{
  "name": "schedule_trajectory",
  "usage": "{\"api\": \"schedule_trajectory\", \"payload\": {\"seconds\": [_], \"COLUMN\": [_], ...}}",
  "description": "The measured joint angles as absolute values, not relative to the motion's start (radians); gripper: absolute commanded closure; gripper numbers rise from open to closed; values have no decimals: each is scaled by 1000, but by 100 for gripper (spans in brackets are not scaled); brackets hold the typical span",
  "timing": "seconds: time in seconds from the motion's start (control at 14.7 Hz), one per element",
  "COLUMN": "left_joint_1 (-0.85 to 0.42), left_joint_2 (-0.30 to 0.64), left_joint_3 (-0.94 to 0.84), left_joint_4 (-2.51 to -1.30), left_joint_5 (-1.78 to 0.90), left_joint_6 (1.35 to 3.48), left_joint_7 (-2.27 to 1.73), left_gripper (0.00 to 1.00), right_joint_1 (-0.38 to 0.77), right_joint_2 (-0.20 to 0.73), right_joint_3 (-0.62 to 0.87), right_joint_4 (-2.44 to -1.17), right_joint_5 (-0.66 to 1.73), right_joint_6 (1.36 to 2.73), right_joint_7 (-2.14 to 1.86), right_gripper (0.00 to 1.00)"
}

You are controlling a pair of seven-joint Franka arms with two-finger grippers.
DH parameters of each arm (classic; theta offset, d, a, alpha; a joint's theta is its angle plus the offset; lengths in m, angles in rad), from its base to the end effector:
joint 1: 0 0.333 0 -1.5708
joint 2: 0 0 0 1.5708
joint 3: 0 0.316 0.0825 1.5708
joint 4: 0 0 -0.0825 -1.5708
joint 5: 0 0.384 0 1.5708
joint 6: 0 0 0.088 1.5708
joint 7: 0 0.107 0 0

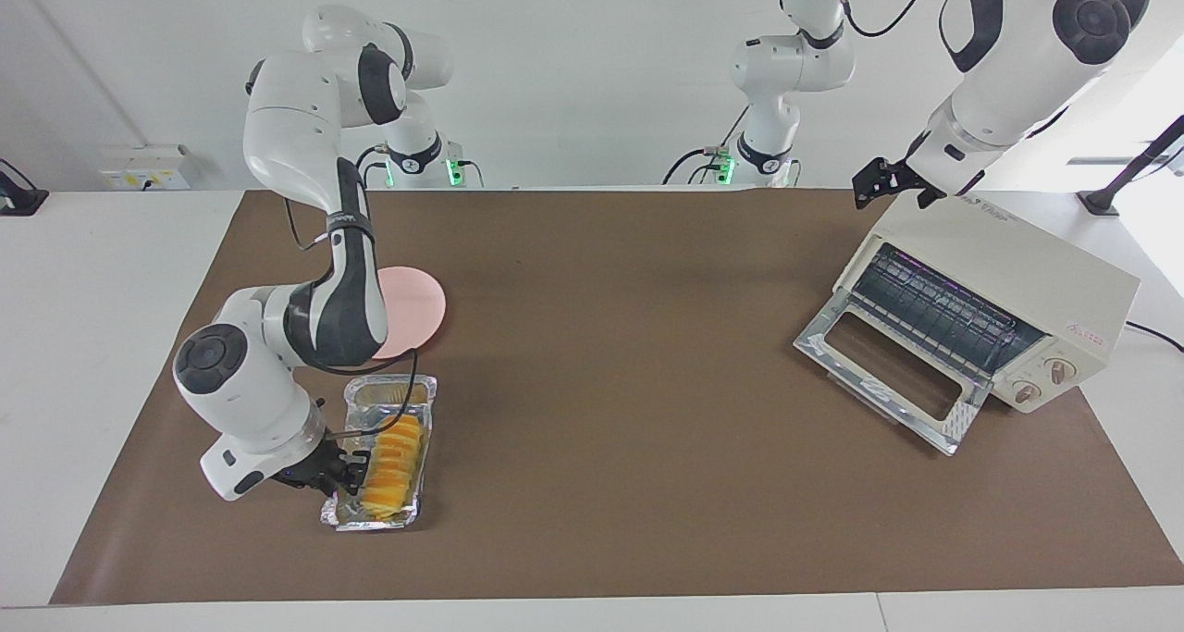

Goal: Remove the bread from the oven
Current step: 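Carry the foil tray with the right gripper to beyond the pink plate, then lower the foil tray onto the table and open the right gripper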

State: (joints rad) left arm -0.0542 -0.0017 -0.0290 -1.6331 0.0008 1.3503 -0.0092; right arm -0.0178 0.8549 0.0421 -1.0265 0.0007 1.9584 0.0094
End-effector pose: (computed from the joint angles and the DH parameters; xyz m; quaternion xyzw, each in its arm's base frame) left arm 0.5233 -0.0436 0.5810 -0.9895 0.0366 0.1399 0.0069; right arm 0.7793 0.0075 0.3398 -0.9991 0.0005 -0.0385 0.0166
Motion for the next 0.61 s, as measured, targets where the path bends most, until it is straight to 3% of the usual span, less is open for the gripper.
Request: {"api": "schedule_trajectory", "payload": {"seconds": [0.41,0.61], "left_joint_1": [-54,-54], "left_joint_2": [-2,-2], "left_joint_3": [-29,-29], "left_joint_4": [-1633,-1633], "left_joint_5": [1,1], "left_joint_6": [1351,1351], "left_joint_7": [-9,-9], "left_gripper": [0,0], "right_joint_1": [22,71], "right_joint_2": [792,790], "right_joint_3": [43,42], "right_joint_4": [-1048,-1106], "right_joint_5": [-6,-49], "right_joint_6": [1894,1960], "right_joint_7": [15,73], "right_gripper": [0,0]}}
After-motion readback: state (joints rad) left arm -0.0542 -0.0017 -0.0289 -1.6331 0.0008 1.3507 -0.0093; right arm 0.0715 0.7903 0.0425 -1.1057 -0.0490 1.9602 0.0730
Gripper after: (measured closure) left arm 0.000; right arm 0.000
